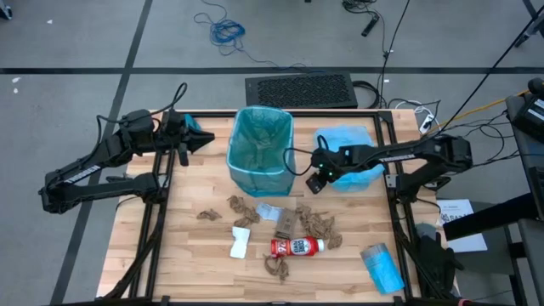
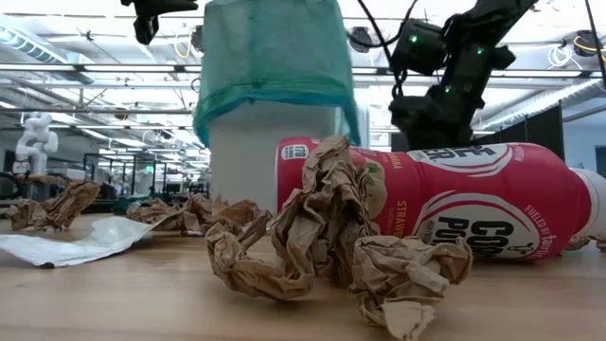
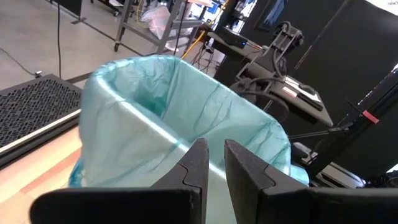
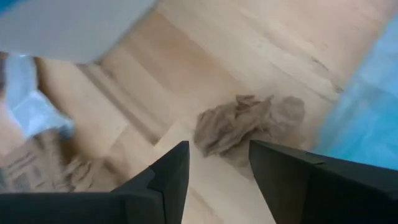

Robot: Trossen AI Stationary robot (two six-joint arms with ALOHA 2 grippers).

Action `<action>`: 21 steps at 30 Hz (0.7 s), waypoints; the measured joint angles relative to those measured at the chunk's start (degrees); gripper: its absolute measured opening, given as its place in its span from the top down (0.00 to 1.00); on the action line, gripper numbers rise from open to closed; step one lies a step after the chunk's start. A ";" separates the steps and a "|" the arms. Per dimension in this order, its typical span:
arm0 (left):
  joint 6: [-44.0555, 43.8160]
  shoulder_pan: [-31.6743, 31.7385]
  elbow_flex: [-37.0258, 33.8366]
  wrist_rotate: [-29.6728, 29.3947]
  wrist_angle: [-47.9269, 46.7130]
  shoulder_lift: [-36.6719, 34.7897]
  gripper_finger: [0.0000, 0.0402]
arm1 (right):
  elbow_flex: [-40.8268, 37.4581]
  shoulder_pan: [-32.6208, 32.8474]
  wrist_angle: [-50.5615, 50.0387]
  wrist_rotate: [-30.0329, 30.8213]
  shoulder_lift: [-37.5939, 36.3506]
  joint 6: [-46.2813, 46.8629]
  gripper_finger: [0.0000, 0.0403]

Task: Place trash/remove bag and relplace
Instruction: Put the brown paper into the blue trash bag inside the white trash bin

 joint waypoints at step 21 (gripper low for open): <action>-0.13 0.00 0.00 0.00 0.09 0.00 0.87 | 0.00 0.15 2.00 3.25 -1.85 3.66 1.00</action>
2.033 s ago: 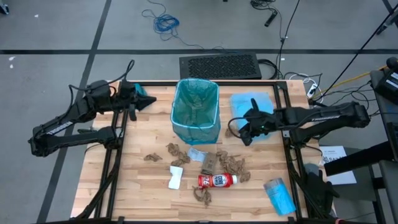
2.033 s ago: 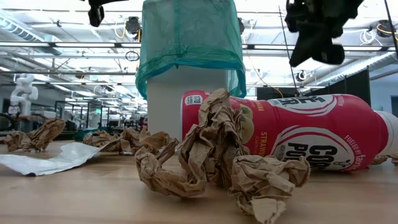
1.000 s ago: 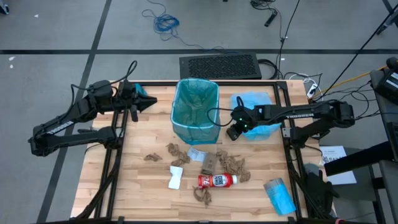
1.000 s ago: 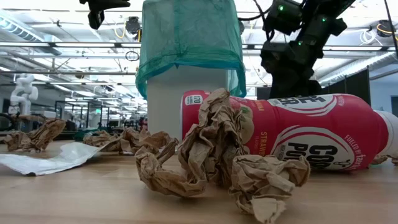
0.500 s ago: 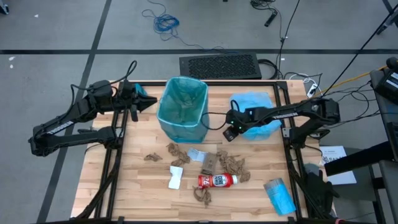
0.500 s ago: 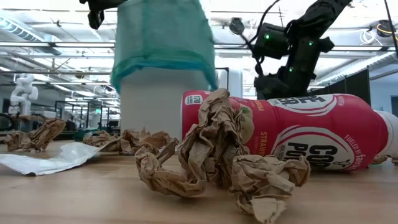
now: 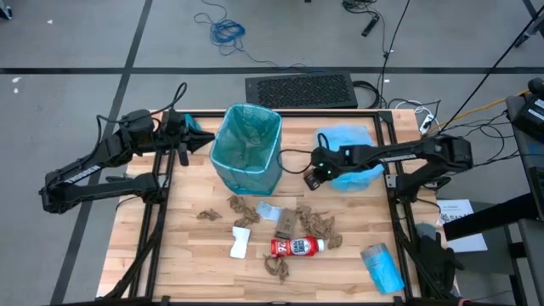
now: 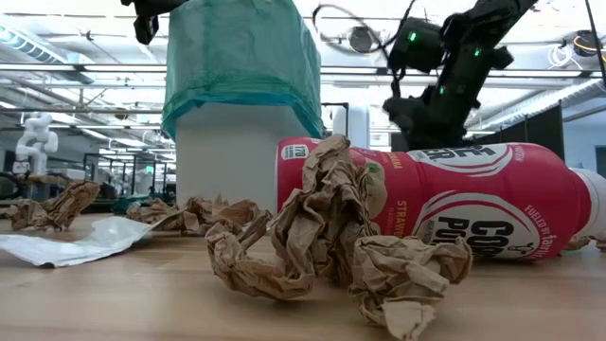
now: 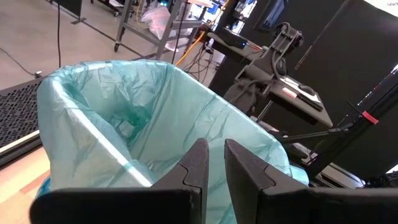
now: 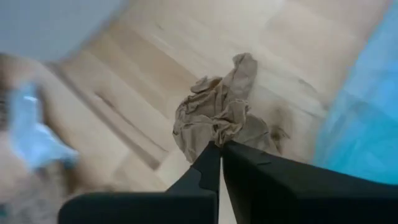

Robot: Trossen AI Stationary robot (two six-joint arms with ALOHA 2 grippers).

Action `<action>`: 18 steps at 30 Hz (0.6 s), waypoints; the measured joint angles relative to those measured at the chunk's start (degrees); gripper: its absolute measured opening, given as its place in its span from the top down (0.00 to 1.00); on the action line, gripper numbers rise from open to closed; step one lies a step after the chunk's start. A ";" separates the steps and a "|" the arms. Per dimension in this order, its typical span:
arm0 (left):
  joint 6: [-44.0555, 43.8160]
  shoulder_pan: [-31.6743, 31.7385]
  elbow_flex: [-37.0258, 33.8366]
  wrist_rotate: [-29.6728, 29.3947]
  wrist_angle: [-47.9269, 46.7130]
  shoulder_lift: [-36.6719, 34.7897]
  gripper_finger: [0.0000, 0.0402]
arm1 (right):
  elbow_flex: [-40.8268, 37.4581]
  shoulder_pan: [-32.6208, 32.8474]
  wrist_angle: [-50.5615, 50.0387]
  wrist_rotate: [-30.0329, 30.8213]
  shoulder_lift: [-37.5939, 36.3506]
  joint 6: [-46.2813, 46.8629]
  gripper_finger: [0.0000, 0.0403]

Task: Place trash/remove bag and relplace
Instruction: Put the brown paper into the blue trash bag inside the white trash bin

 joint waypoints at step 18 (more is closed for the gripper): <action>1.94 0.00 0.00 0.00 -0.22 0.67 0.87 | 16.16 -0.08 -1.24 5.08 -17.84 -3.36 1.00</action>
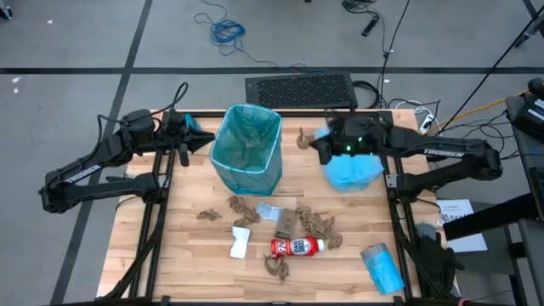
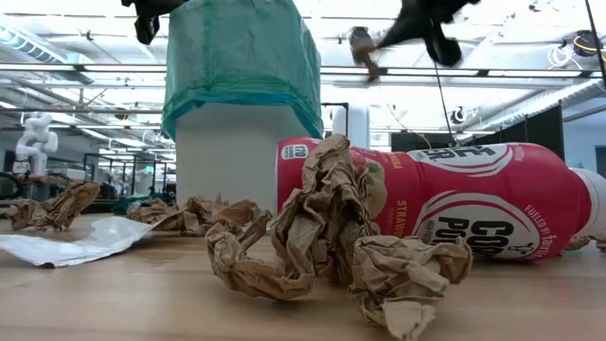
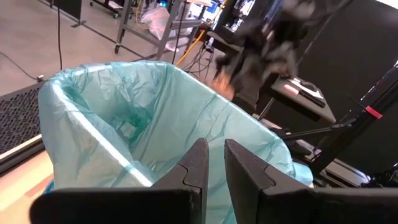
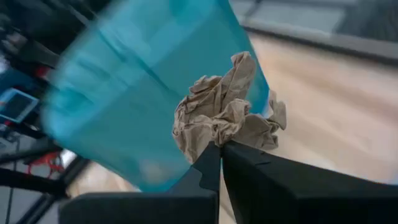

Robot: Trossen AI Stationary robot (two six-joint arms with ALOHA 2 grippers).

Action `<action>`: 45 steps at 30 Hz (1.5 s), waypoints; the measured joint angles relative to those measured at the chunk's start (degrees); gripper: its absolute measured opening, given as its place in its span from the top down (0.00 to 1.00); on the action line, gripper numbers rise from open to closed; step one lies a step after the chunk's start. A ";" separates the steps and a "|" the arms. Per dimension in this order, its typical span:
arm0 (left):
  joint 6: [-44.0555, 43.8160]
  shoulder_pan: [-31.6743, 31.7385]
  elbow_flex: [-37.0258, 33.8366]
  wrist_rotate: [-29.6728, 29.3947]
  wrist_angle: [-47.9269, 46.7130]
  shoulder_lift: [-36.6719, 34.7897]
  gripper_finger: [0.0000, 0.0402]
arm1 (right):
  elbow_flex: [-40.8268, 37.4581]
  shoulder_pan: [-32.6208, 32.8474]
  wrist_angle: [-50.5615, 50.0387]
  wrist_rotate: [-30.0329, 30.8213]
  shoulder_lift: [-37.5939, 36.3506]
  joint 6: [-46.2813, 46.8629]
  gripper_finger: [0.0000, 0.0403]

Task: Place trash/remove bag and relplace
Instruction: Put the brown paper into the blue trash bag inside the white trash bin, then move the white trash bin to the top center of the table

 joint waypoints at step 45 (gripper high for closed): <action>2.10 0.00 -0.02 -0.02 -3.72 2.48 0.87 | 28.98 -2.28 2.76 -13.82 26.12 -14.99 0.64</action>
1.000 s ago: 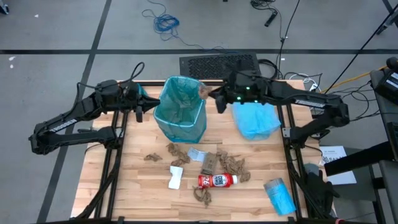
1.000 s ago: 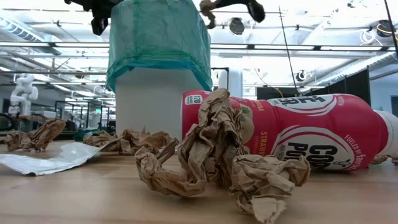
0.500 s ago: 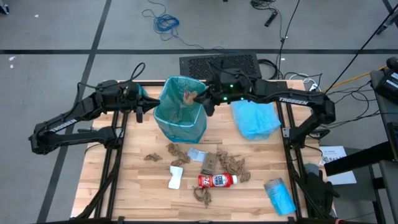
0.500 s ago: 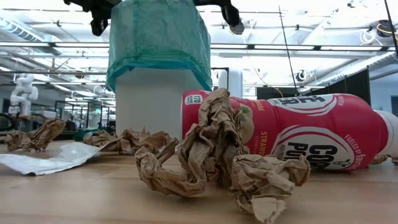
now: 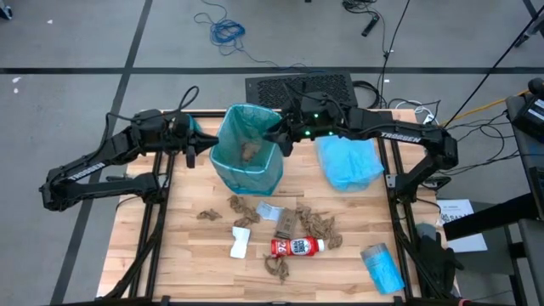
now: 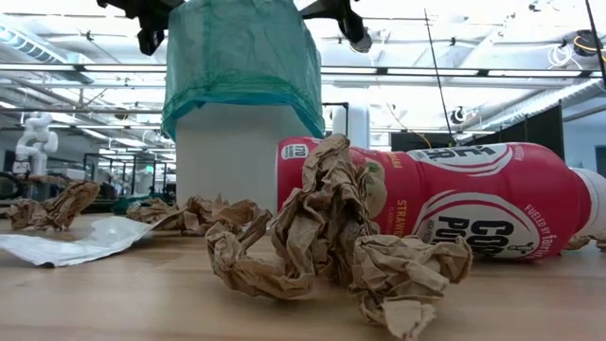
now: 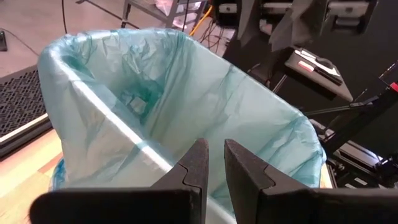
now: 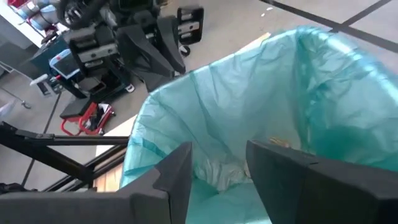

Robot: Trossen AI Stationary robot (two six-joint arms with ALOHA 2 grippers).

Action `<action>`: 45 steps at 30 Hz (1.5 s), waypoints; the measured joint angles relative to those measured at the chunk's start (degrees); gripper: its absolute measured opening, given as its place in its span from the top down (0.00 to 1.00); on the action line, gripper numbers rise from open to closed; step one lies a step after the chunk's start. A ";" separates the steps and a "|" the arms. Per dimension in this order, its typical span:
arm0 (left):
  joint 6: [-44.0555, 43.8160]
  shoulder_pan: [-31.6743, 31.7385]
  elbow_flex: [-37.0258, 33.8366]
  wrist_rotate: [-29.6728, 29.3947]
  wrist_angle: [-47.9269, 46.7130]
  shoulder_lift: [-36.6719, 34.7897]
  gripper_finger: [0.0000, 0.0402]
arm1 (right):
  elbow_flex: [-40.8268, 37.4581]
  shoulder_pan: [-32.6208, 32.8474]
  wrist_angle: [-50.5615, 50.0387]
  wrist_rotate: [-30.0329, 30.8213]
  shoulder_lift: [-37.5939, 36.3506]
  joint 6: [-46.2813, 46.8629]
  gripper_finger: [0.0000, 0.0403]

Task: Place trash/remove bag and relplace
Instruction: Move the white trash bin to the top center of the table

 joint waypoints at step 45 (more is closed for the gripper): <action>-4.15 -4.53 -8.00 4.26 7.15 11.20 0.88 | -0.06 -1.43 -11.72 1.25 -4.18 -2.82 0.68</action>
